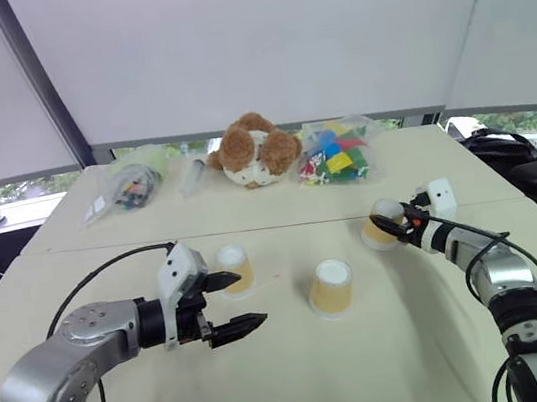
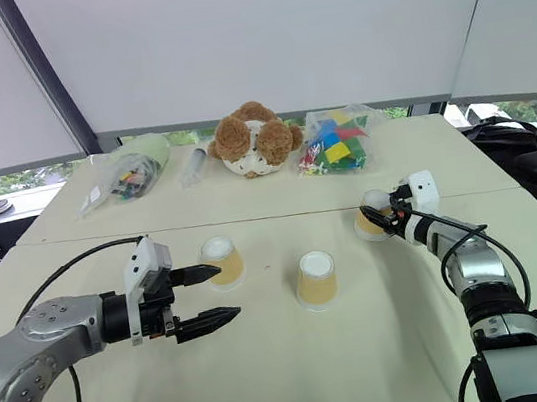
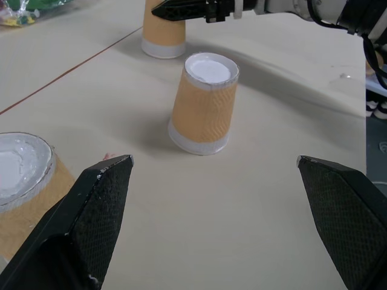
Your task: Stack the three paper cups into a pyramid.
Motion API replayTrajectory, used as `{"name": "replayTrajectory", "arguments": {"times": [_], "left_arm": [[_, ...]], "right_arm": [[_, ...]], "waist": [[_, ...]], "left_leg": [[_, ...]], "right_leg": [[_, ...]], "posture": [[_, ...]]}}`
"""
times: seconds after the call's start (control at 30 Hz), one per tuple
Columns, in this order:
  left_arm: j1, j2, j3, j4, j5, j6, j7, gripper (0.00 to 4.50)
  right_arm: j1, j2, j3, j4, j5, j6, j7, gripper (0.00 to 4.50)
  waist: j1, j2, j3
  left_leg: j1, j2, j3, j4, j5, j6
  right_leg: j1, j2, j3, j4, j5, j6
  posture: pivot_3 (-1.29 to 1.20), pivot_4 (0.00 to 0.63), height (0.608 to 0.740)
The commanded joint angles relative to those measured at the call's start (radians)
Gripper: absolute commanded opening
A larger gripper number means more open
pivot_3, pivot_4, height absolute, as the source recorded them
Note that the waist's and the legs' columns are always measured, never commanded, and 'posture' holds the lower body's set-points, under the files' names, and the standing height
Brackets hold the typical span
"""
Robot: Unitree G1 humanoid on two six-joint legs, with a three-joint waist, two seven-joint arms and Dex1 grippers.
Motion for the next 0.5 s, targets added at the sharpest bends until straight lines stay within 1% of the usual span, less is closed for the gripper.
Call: {"name": "replayTrajectory", "arguments": {"times": [0.03,0.13,0.23,0.4,0.5], "left_arm": [[-0.004,0.003,0.008,-0.013,0.003,-0.020,-0.008,4.50],[-0.005,0.019,0.009,-0.001,0.005,-0.019,-0.033,4.50],[0.001,0.047,0.014,0.020,0.016,-0.030,-0.072,4.50],[-0.003,0.044,0.005,0.044,0.030,-0.046,-0.086,4.50],[0.005,0.031,-0.004,0.032,0.031,-0.045,-0.078,4.50]], "right_arm": [[-0.026,-0.024,-0.036,-0.049,0.036,-0.028,0.069,2.42],[-0.005,-0.087,-0.019,-0.137,0.072,-0.029,0.253,2.42],[0.059,-0.170,0.011,-0.243,0.076,-0.041,0.409,2.42],[0.168,-0.255,0.023,-0.455,0.148,0.080,0.544,2.42],[0.230,-0.278,0.039,-0.564,0.164,0.147,0.573,2.42]], "waist": [[-0.006,0.000,0.000],[-0.009,0.002,0.001],[-0.007,0.003,0.002],[-0.008,0.003,0.002],[-0.008,0.003,0.002]], "left_leg": [[0.000,0.000,0.000,0.000,0.000,0.000],[0.000,0.000,0.000,0.000,0.000,0.000],[0.000,0.000,0.000,0.000,0.000,0.000],[0.001,0.000,-0.001,0.000,0.000,0.000],[0.001,0.000,-0.001,0.000,0.000,0.000]], "right_leg": [[0.000,0.000,0.000,0.000,0.000,0.000],[0.000,0.000,0.000,0.000,0.000,0.000],[0.000,0.000,0.000,0.000,0.000,0.000],[0.001,0.000,-0.001,0.000,0.000,0.000],[0.001,0.000,-0.001,0.000,0.000,0.000]], "posture": [[0.00,0.150,0.740],[0.00,0.150,0.740],[0.00,0.150,0.740],[0.00,0.150,0.740],[0.00,0.150,0.740]]}}
